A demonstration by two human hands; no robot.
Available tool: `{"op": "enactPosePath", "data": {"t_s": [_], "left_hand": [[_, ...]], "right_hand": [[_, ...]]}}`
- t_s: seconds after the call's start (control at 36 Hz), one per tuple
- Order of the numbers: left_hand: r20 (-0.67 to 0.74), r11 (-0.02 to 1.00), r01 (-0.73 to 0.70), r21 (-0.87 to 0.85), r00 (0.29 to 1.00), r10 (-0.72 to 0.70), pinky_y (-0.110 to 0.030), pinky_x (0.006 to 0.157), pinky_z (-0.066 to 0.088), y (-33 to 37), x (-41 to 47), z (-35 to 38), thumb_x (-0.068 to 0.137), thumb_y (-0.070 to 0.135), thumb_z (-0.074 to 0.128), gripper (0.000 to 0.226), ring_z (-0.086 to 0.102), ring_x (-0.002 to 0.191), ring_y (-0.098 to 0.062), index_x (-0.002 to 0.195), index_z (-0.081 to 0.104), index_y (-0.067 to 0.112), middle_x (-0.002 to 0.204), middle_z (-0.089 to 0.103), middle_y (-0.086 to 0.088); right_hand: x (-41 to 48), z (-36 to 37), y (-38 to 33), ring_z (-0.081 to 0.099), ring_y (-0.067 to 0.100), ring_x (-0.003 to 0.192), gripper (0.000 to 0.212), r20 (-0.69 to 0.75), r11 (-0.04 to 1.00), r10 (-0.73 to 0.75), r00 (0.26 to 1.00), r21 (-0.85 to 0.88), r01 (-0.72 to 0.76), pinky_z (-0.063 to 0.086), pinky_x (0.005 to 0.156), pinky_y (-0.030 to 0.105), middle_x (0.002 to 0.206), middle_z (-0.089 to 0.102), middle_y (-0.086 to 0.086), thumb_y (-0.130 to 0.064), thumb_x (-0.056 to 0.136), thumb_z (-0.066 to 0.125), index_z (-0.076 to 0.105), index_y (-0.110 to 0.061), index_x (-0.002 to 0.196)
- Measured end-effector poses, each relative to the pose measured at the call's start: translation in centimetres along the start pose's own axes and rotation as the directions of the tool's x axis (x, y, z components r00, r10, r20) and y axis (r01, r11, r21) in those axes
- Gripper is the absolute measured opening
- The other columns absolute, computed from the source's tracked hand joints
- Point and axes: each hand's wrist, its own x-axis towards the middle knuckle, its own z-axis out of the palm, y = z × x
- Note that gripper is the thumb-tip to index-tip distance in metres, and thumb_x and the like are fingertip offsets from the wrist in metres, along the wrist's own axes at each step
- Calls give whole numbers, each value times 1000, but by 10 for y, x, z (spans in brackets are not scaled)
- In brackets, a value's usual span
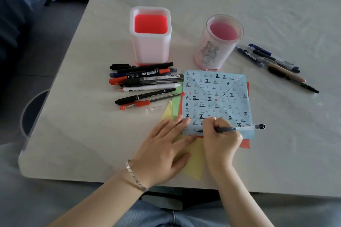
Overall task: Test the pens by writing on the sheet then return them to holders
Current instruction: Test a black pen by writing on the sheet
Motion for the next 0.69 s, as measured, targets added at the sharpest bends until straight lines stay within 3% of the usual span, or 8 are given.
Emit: {"op": "enactPosePath", "data": {"t_s": [0.08,0.19,0.31,0.39,0.5,0.56,0.61,0.69], "left_hand": [[-4,1000,-7,-2,1000,7,-35,114,13,-1,0,1,89,42,43,42,24,138,-19,124,58,26,144,40,-6],[-18,1000,-20,-13,1000,20,-35,113,14,-1,0,2,89,42,42,41,25,137,-19,122,59,25,143,41,-7],[-149,996,-7,-84,989,-6,-38,109,23,-2,1,-1,88,33,45,35,35,132,-20,118,58,21,138,47,-9],[-305,994,99,-47,946,-108,-36,98,33,-7,4,-9,85,20,45,31,47,117,-22,114,53,15,126,56,-10],[-418,953,304,-6,865,-278,-32,84,34,-20,11,-24,81,14,46,30,48,99,-21,106,61,11,109,61,-5],[-421,941,336,38,859,-290,-36,79,39,-26,15,-29,82,17,50,25,48,92,-21,101,65,10,99,63,-5],[-397,934,349,75,870,-293,-39,71,46,-31,17,-30,77,13,67,17,54,84,-26,93,68,8,91,64,-5],[-335,928,367,59,883,-328,-40,64,48,-32,19,-31,66,3,80,24,58,74,-31,86,68,6,81,63,-6]], "right_hand": [[1,-1,-2,24,11,47,36,17,999,42,999,18,-42,24,44,15,40,20,-7,-24,74,46,27,-17,44],[1,-4,-5,25,7,43,50,-16,974,161,987,166,-156,22,45,16,39,28,-5,-5,78,55,26,-22,42],[5,-7,-13,27,8,42,45,7,944,246,969,226,-241,26,45,21,41,32,3,-20,79,53,33,-2,44],[9,-14,-17,33,7,36,46,79,886,324,943,325,-331,31,42,17,36,40,-1,-14,88,57,40,-5,46],[19,-26,-18,39,3,33,32,179,851,337,924,362,-380,34,38,14,34,44,-6,-15,88,58,49,-8,59],[24,-33,-19,40,3,33,30,204,859,321,925,350,-375,34,38,13,34,46,-6,-16,88,59,48,-7,61],[28,-41,-18,41,2,34,31,231,869,307,923,327,-371,34,39,12,34,47,-6,-16,87,60,48,-5,60],[32,-49,-18,45,2,37,29,271,872,302,914,308,-379,37,42,12,38,52,-5,-16,87,60,50,-5,61]]}}
